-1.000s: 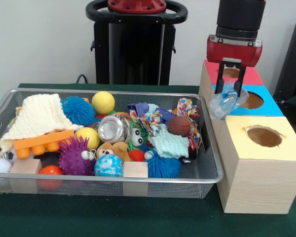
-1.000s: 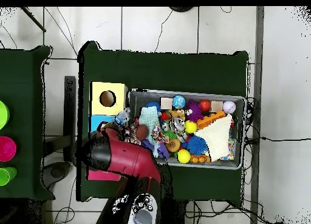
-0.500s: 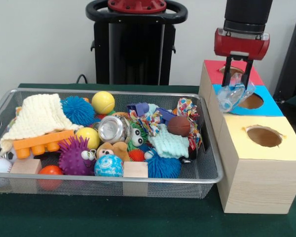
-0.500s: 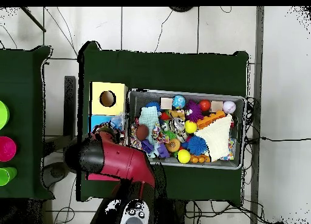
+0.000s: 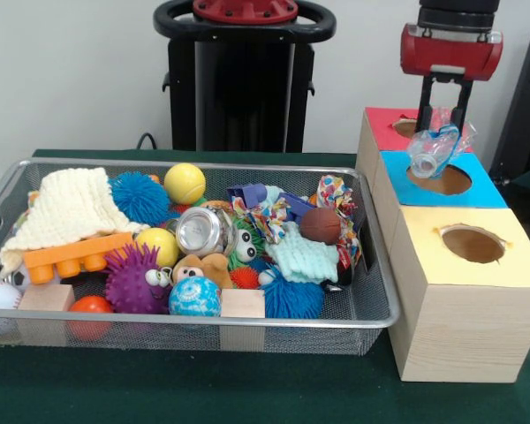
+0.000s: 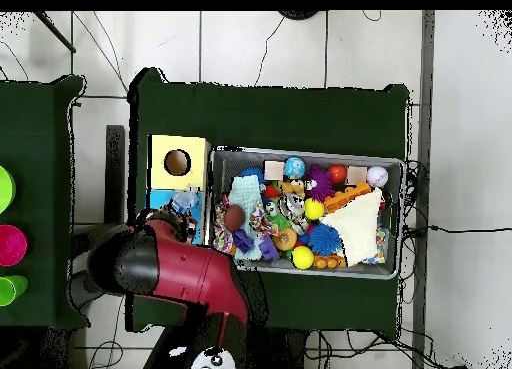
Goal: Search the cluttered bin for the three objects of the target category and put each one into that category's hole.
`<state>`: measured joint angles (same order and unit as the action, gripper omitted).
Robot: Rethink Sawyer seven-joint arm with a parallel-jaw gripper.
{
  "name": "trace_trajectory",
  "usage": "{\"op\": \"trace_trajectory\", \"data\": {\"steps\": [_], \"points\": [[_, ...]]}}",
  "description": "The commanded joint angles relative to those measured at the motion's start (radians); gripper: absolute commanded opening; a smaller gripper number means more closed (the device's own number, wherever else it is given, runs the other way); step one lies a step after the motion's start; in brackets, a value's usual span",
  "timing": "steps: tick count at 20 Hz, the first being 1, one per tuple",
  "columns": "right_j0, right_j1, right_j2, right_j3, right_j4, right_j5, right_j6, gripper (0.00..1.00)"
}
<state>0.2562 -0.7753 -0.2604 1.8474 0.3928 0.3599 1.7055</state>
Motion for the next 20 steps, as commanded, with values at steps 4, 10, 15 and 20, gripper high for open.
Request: {"op": "trace_trajectory", "data": {"steps": [4,10,15,20], "points": [[-0.001,0.008,0.038,0.091,0.064,0.046,0.29,0.0],[-0.003,0.011,0.041,0.102,0.072,0.029,0.277,0.0],[-0.023,0.034,0.067,0.129,0.075,-0.042,0.262,0.0],[-0.053,0.059,0.097,0.152,0.067,-0.122,0.247,0.0]]}}
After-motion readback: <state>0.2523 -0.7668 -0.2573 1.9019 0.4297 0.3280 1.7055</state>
